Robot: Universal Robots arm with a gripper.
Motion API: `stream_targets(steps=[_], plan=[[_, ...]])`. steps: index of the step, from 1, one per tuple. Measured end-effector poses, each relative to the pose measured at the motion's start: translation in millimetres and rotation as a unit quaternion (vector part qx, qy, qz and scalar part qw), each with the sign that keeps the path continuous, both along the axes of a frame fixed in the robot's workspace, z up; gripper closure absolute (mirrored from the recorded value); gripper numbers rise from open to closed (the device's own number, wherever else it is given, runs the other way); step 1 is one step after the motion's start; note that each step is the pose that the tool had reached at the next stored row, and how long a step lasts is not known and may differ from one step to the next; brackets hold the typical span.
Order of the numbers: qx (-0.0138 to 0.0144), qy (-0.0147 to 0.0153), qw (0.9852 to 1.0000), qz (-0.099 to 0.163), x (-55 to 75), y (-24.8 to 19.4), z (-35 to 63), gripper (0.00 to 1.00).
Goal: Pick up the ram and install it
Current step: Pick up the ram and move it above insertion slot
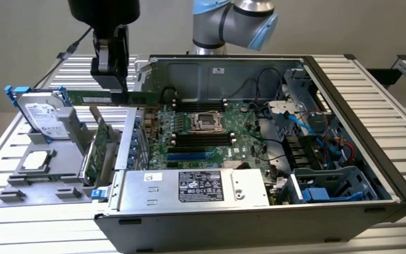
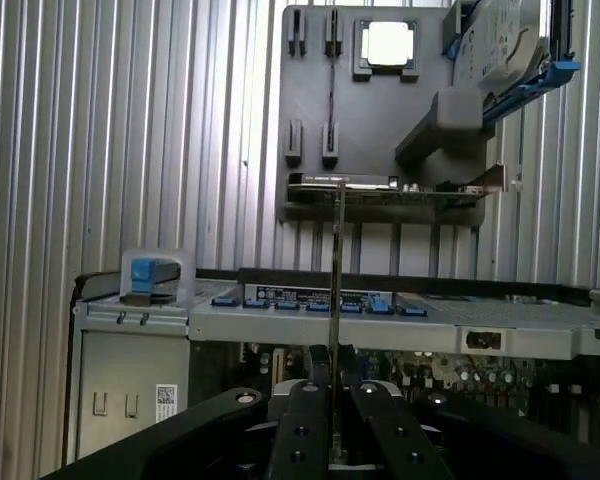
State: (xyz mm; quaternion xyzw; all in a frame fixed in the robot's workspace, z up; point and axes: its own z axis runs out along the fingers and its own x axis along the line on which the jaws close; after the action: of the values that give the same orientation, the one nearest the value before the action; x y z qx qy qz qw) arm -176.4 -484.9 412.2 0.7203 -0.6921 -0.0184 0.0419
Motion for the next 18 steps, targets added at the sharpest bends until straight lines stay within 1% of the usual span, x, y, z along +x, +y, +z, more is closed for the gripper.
stream_targets(steps=[5, 18], plan=[[0.0001, 0.0000, 1.0000, 0.000, 11.2, 6.7, -0.3, 0.86], [0.0000, 0.0000, 1.0000, 0.001, 58.0, 17.7, -4.0, 0.86]])
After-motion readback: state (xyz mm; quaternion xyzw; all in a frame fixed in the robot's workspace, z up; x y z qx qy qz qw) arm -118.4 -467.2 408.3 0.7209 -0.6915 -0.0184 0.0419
